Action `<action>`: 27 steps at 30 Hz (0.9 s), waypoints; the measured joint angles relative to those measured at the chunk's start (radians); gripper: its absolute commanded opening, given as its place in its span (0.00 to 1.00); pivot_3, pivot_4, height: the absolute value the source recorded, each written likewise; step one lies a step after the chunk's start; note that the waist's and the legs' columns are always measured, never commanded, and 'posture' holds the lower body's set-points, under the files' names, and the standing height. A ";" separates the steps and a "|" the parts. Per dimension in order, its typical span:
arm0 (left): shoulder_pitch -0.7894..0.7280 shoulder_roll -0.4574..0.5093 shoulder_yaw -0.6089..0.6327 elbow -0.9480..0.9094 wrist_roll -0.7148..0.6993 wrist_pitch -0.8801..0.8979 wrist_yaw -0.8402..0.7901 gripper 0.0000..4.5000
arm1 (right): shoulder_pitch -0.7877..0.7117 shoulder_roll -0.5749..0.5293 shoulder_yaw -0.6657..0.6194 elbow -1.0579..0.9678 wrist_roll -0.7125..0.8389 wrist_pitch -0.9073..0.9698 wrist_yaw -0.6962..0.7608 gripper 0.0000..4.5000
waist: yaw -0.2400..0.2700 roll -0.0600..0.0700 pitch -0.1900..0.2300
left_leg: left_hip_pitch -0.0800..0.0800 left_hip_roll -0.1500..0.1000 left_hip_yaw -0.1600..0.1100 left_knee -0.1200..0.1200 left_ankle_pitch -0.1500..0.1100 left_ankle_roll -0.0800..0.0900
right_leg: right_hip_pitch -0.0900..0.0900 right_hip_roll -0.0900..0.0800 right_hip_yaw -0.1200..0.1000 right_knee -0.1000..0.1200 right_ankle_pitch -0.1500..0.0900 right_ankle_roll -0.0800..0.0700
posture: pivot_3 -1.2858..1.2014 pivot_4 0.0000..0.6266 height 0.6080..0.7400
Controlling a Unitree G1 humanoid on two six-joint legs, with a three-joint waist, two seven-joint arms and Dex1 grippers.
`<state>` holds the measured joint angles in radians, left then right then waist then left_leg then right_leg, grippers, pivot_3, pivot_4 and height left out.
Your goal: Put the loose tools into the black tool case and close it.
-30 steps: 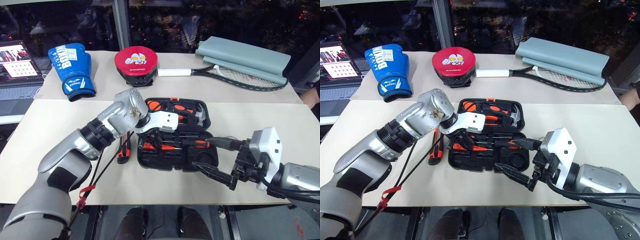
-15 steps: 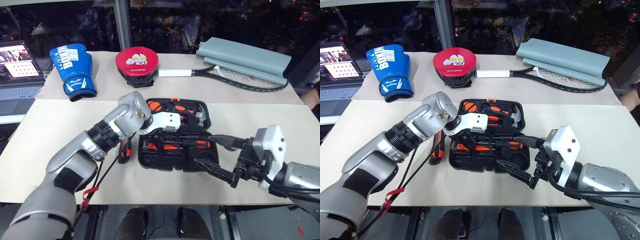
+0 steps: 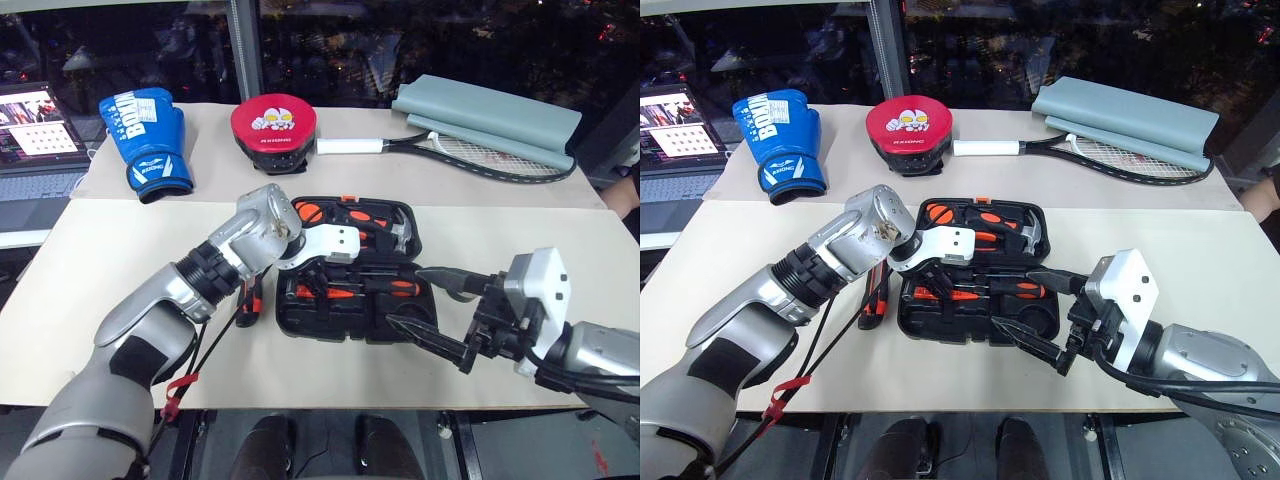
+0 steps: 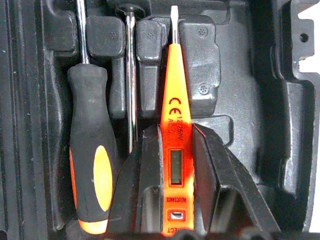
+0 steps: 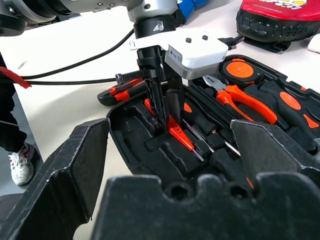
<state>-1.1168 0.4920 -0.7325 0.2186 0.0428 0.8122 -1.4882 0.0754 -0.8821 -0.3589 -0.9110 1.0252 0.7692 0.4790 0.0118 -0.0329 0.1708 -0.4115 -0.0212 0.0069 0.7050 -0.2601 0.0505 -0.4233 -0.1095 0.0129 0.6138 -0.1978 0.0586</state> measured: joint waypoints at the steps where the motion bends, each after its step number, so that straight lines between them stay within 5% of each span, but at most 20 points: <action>1: -0.004 0.009 0.022 -0.010 -0.022 0.012 -0.014 0.81 | 0.004 0.000 0.000 0.000 0.000 0.000 0.001 1.00 | -0.001 0.000 0.000 | 0.000 0.000 0.000 0.000 0.000 0.000 | 0.000 0.000 0.000 0.000 0.000 0.000 | 0.52 0.24 0.97; 4: -0.036 0.040 0.120 -0.008 -0.089 0.042 -0.042 0.99 | 0.020 0.000 -0.001 0.000 0.000 0.000 0.003 1.00 | -0.002 0.000 0.000 | 0.000 0.000 0.000 0.000 0.000 0.000 | -0.001 0.000 0.000 0.000 0.000 0.000 | 0.52 0.24 0.97; 12: 0.015 -0.012 0.396 0.111 -0.215 -0.153 0.036 0.99 | 0.032 0.000 -0.005 0.000 0.000 0.000 0.018 1.00 | -0.002 0.000 0.000 | 0.002 0.000 0.000 0.000 0.000 0.000 | 0.001 0.000 0.000 0.000 0.000 0.000 | 0.52 0.24 0.97; 24: 0.291 0.019 0.545 0.188 -0.332 -0.455 -0.060 0.04 | 0.096 0.000 -0.017 0.018 -0.014 0.000 0.027 1.00 | 0.004 0.000 0.000 | 0.002 0.000 0.000 0.001 0.000 0.000 | 0.002 -0.001 0.000 0.001 0.001 -0.001 | 0.52 0.24 0.97; 27: 0.330 0.022 0.546 0.182 -0.334 -0.518 -0.079 0.00 | 0.102 0.000 -0.022 0.021 -0.021 0.000 0.034 1.00 | 0.001 0.000 0.000 | 0.002 0.000 0.001 0.001 0.000 0.000 | 0.002 -0.001 0.000 0.000 0.001 -0.001 | 0.52 0.24 0.97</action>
<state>-0.7864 0.5140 -0.1860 0.4009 -0.2916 0.2945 -1.5670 0.1777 -0.8820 -0.3812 -0.8901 1.0039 0.7690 0.5130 0.0130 -0.0326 0.1706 -0.4093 -0.0212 0.0075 0.7055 -0.2600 0.0502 -0.4217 -0.1103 0.0132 0.6142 -0.1971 0.0578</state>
